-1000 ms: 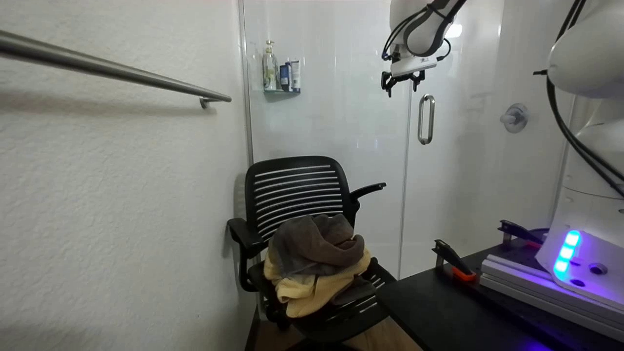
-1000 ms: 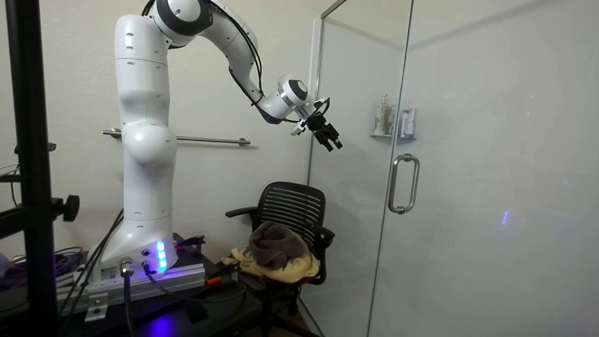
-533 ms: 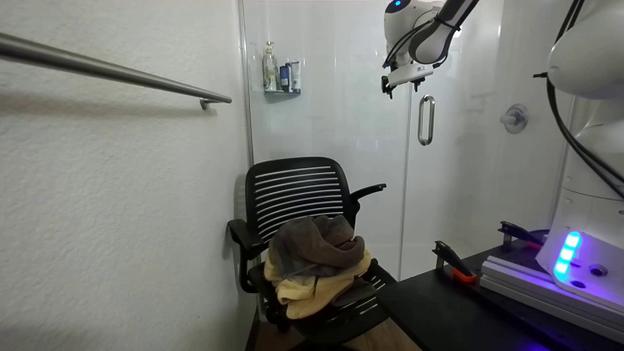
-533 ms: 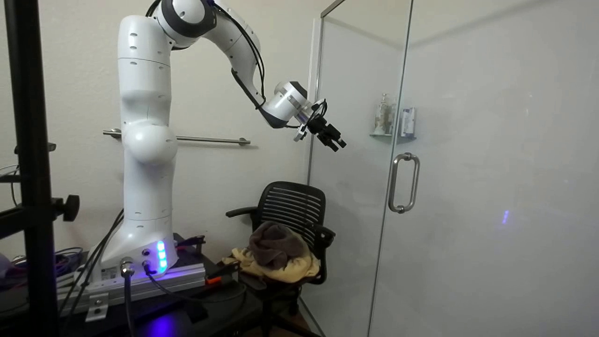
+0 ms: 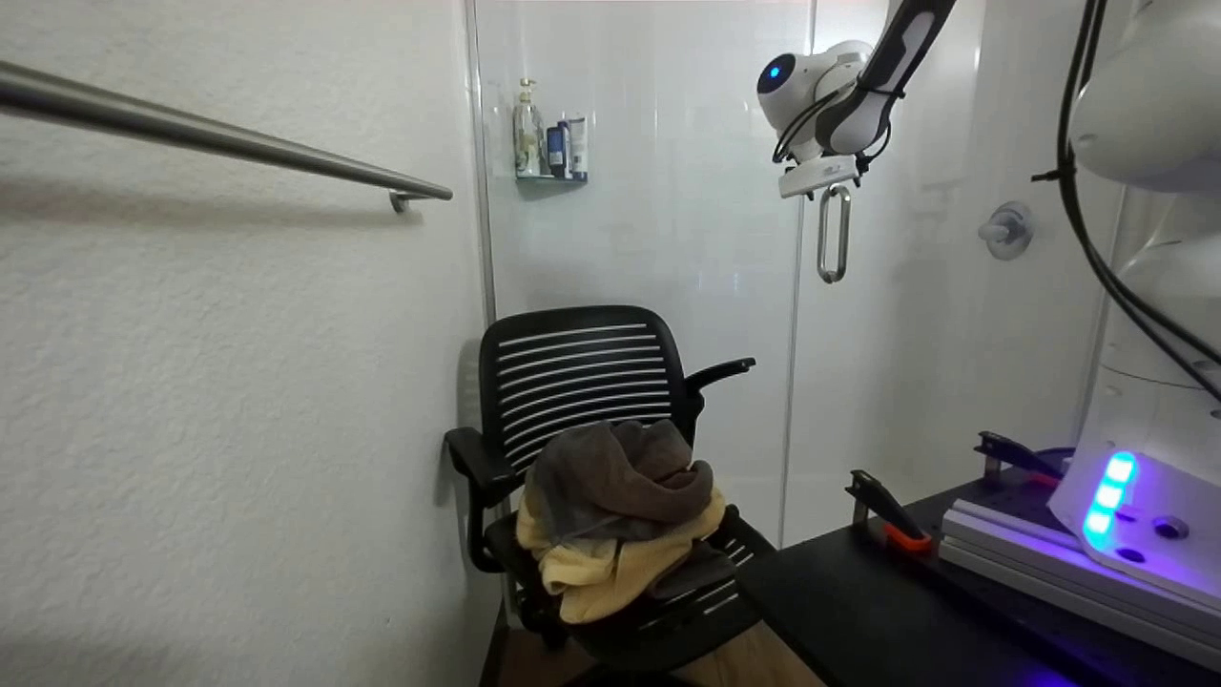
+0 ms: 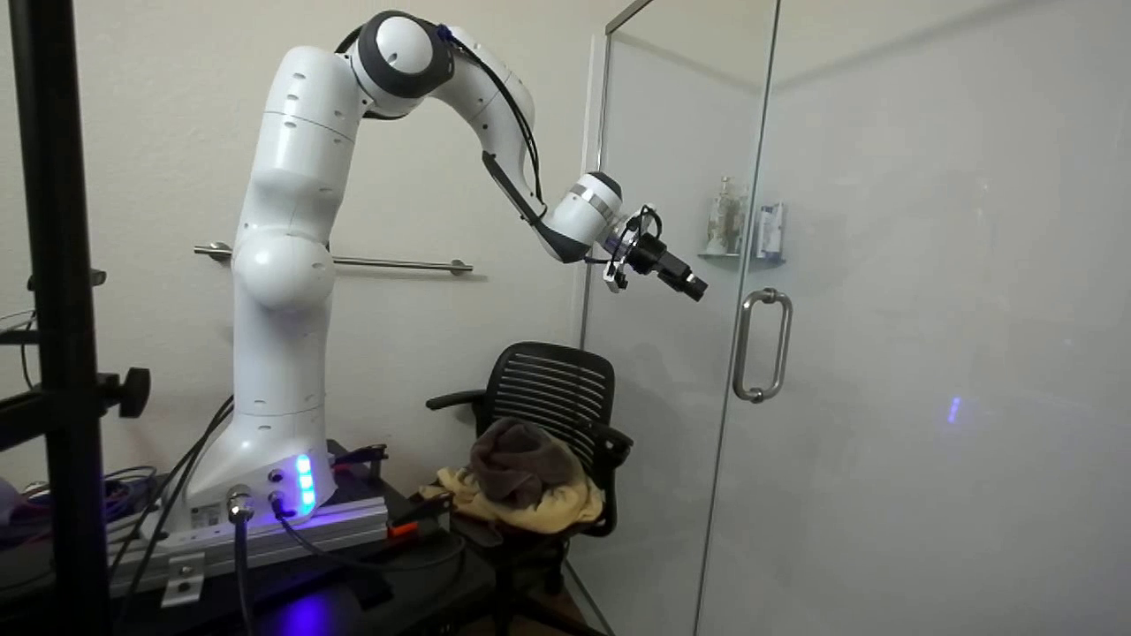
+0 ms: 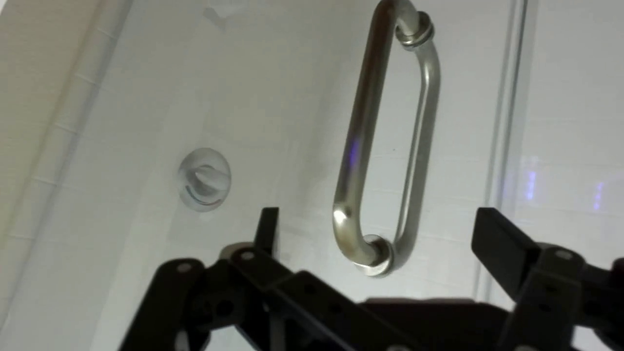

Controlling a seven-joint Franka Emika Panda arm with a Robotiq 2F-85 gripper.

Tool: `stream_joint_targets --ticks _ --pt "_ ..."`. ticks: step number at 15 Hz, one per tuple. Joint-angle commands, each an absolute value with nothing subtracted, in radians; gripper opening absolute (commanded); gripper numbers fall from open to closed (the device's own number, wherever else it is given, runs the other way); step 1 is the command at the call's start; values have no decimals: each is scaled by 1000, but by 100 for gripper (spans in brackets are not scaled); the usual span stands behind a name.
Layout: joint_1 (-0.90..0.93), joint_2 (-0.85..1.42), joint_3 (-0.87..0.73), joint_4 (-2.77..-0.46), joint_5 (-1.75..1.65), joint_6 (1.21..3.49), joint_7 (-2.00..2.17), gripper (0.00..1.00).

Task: Open the shower door

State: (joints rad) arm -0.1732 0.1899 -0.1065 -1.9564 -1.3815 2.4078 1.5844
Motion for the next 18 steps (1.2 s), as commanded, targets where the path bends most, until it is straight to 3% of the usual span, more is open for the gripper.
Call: stream_joint_targets --ticks 1,18 --pt "-162 219 -123 -1927 -1375 2386 1597 100" --pt "-171 460 -190 -1686 -1480 2242 1867 100"
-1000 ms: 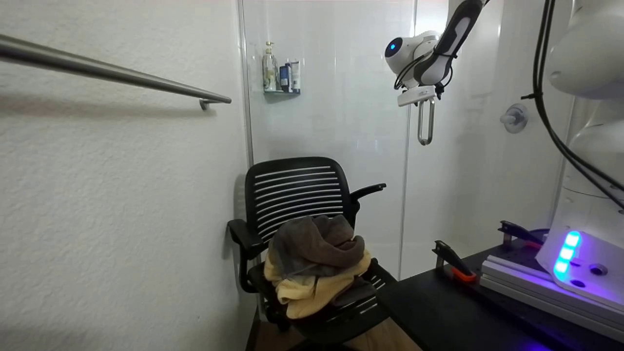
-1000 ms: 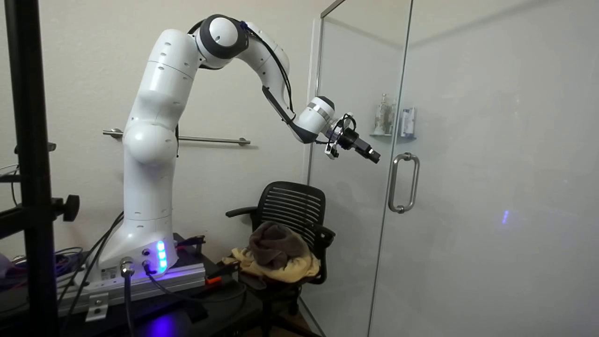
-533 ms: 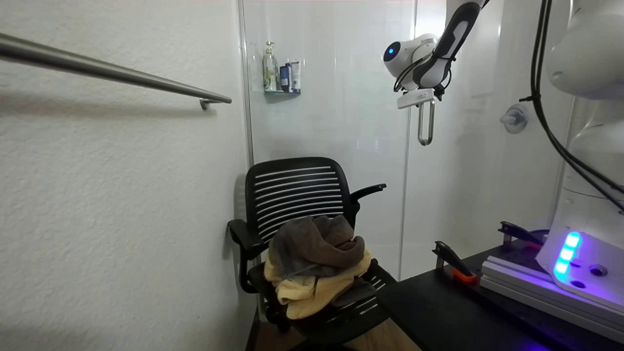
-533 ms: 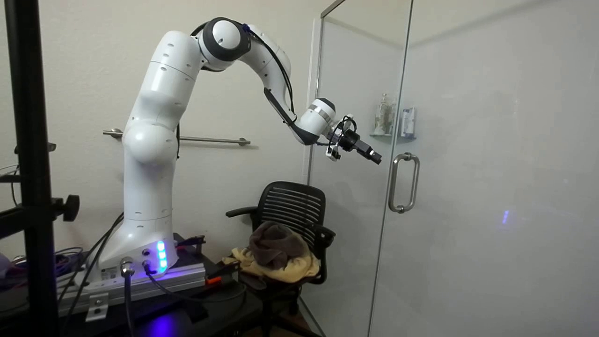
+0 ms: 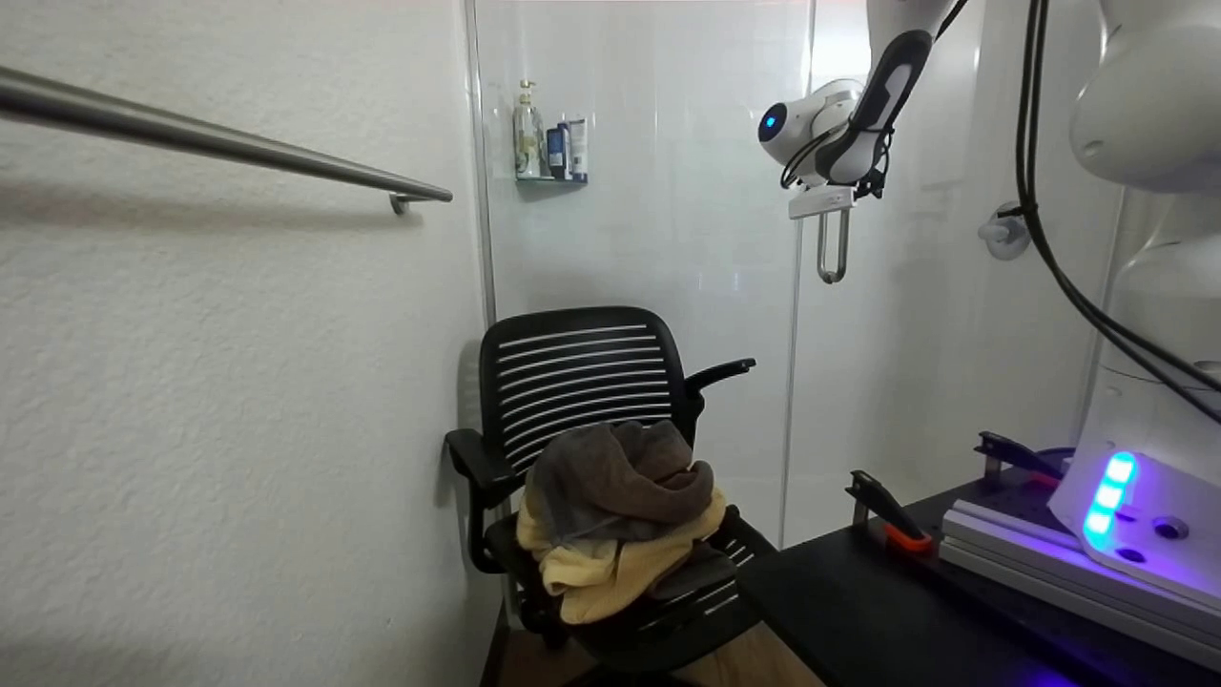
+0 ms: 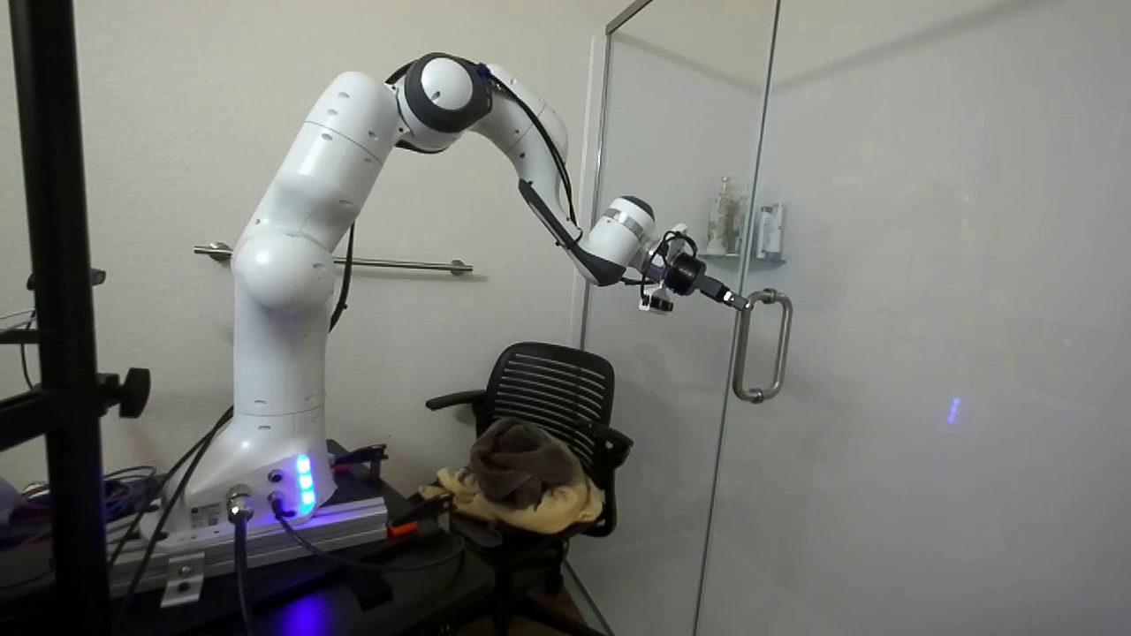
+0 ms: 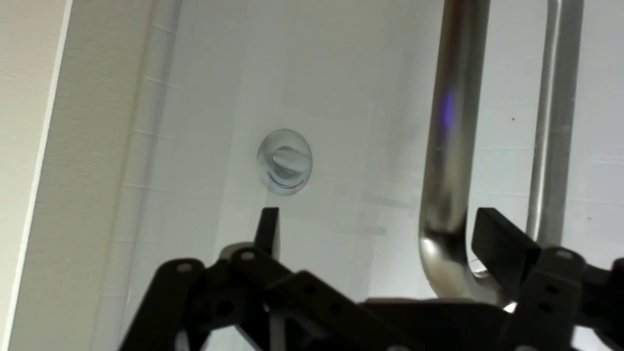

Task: Open the shower door

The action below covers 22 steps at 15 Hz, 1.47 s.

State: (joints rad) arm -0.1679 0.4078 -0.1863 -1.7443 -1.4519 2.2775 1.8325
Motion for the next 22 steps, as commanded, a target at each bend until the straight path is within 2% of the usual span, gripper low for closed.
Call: stream_joint_targets --ticks 1,2,3,5,14,15,16,22 --pt "-171 470 -190 -1677 -1481 2235 1872 100" --pt "-172 476 -190 -1672 -1483 2231 1867 100" --pt "-171 482 -190 -1667 -1484 2226 1868 75" --pt "-171 490 -186 -1660 -1472 2209 1855 66" --pt "-143 423 -170 -1709 -1448 2162 1772 5" --pt "-144 413 -168 -1719 -1441 2163 1745 2" --pt "-148 400 -165 -1734 -1430 2169 1712 6" --pt "-145 342 -182 -1792 -1395 2155 1574 6"
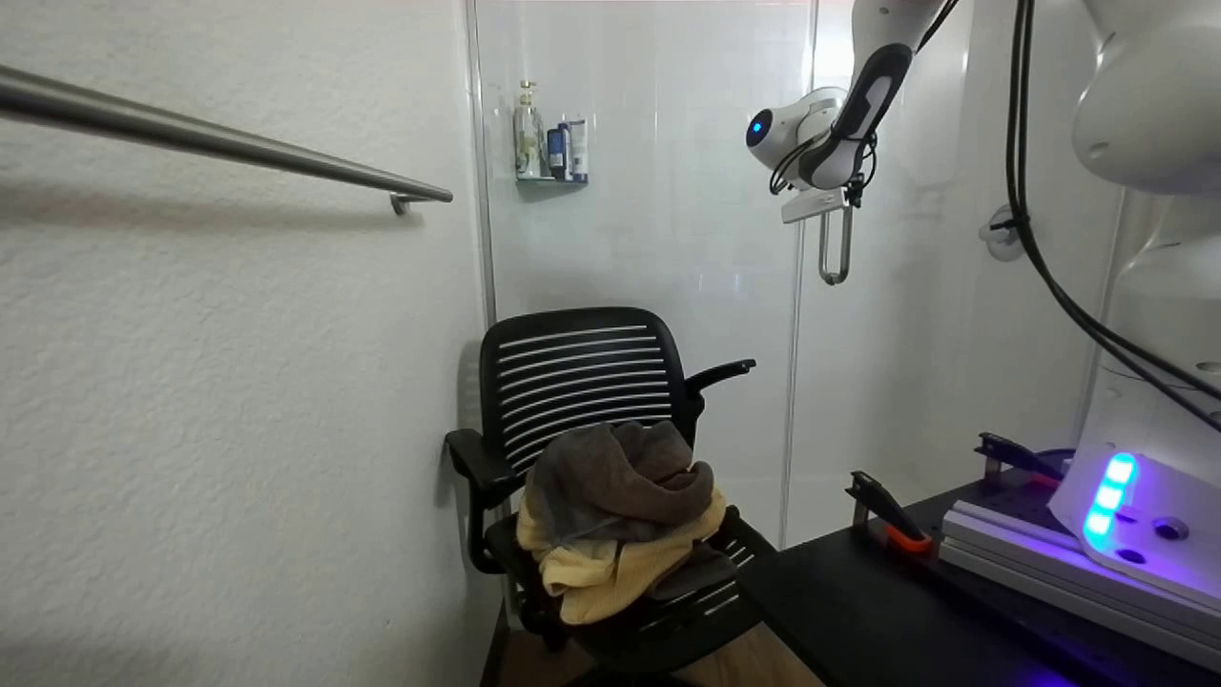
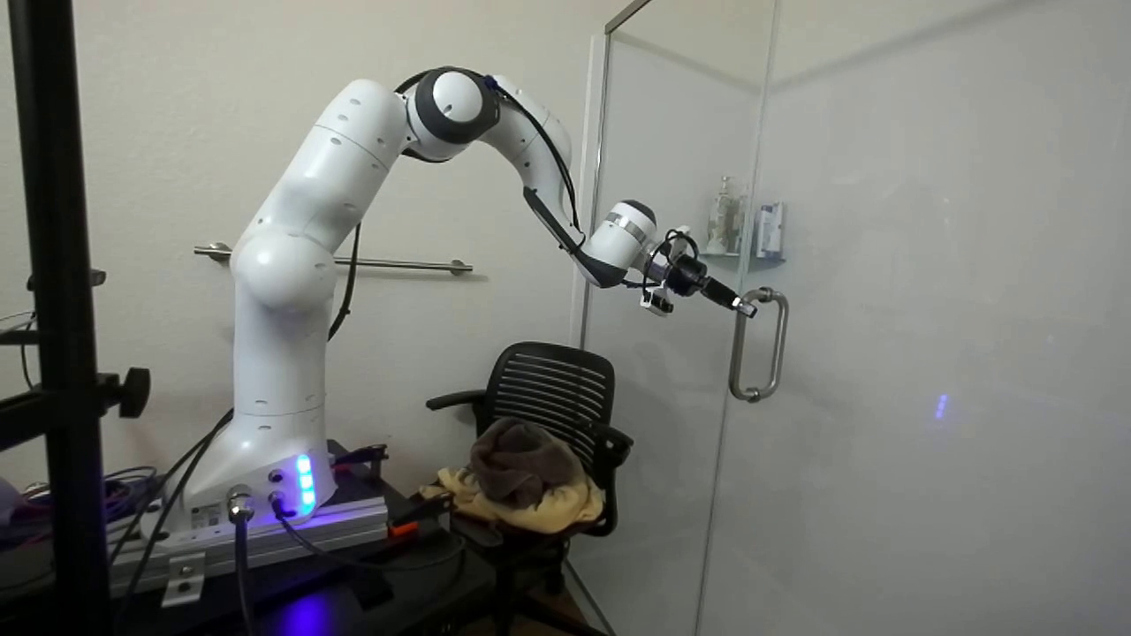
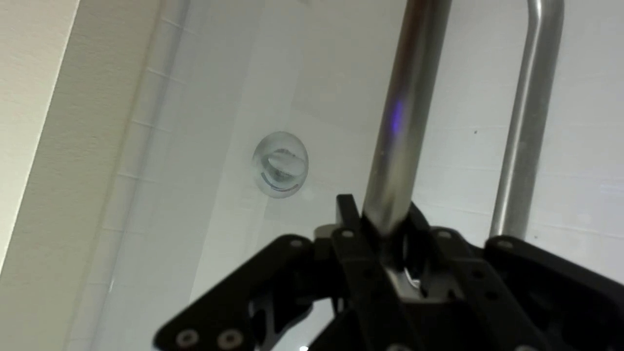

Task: Open the shower door

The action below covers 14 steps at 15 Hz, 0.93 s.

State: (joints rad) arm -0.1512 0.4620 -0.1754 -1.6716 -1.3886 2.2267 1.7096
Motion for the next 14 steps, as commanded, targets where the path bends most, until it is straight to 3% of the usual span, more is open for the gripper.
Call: stream_joint_targets --ticks 1,2,3,14 --pt "-136 322 -193 -1812 -1423 2137 1600 8" --pt "-135 306 -198 -1830 -1441 2135 1612 13" --pt "-134 288 -203 -1849 -1464 2134 1628 6" --pt "-157 45 -189 -2113 -1448 2122 1559 6"
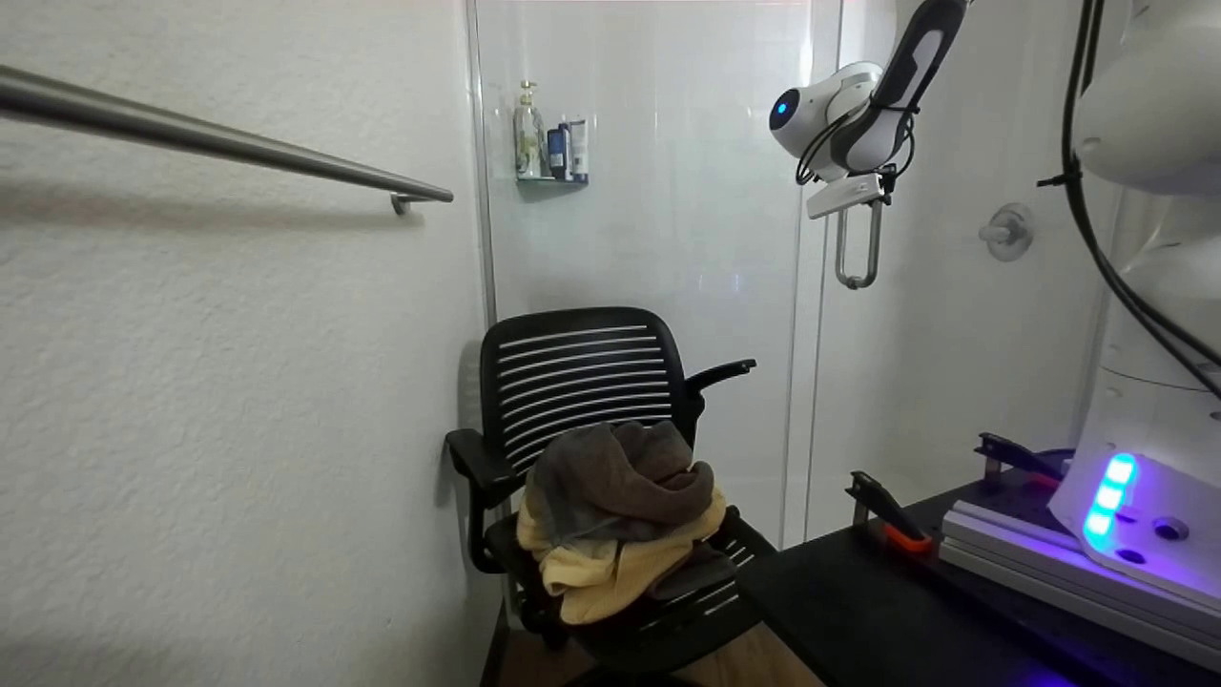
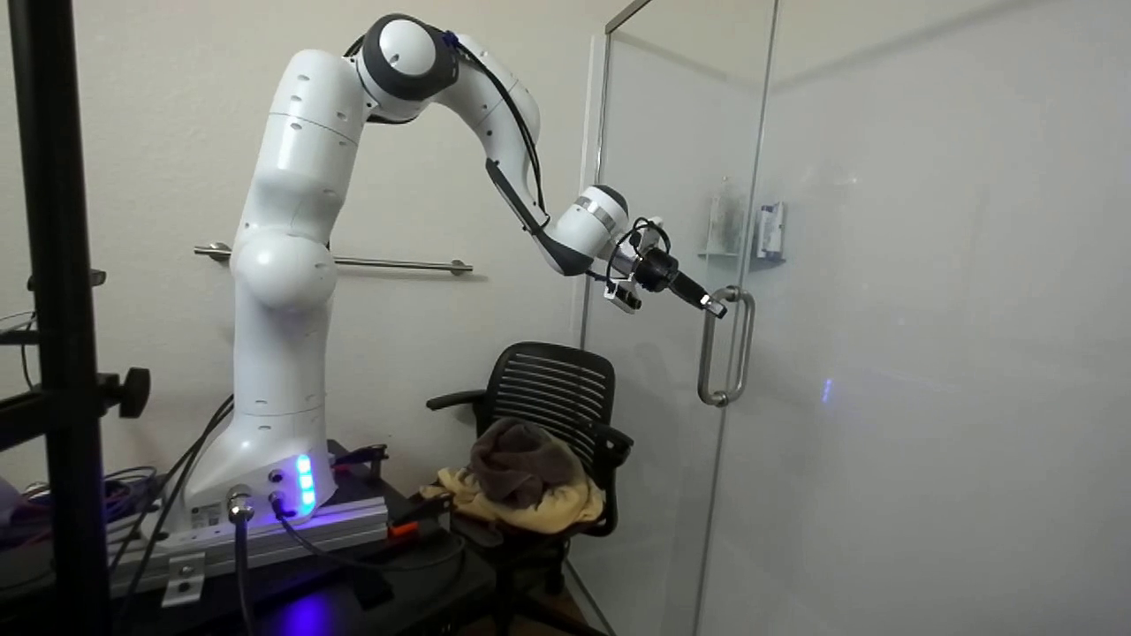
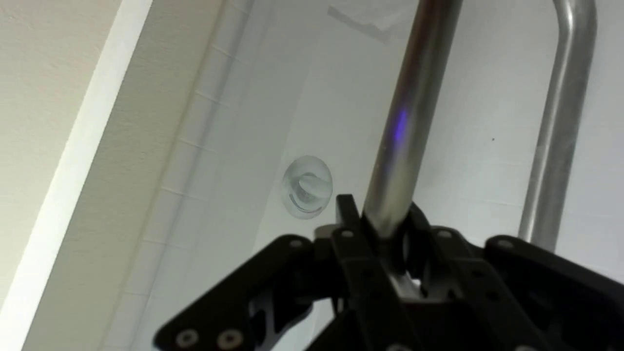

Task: Open the shower door

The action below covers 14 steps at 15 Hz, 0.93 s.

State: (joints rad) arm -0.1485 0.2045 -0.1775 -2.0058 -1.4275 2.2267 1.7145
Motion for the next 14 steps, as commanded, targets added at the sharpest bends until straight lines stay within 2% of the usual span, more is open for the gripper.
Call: stream_joint_targets --ticks 1,14 --pt "-159 21 -190 -2135 -1448 2118 1556 6" --pt "-194 -215 -216 -2350 -1465 2138 1460 6"
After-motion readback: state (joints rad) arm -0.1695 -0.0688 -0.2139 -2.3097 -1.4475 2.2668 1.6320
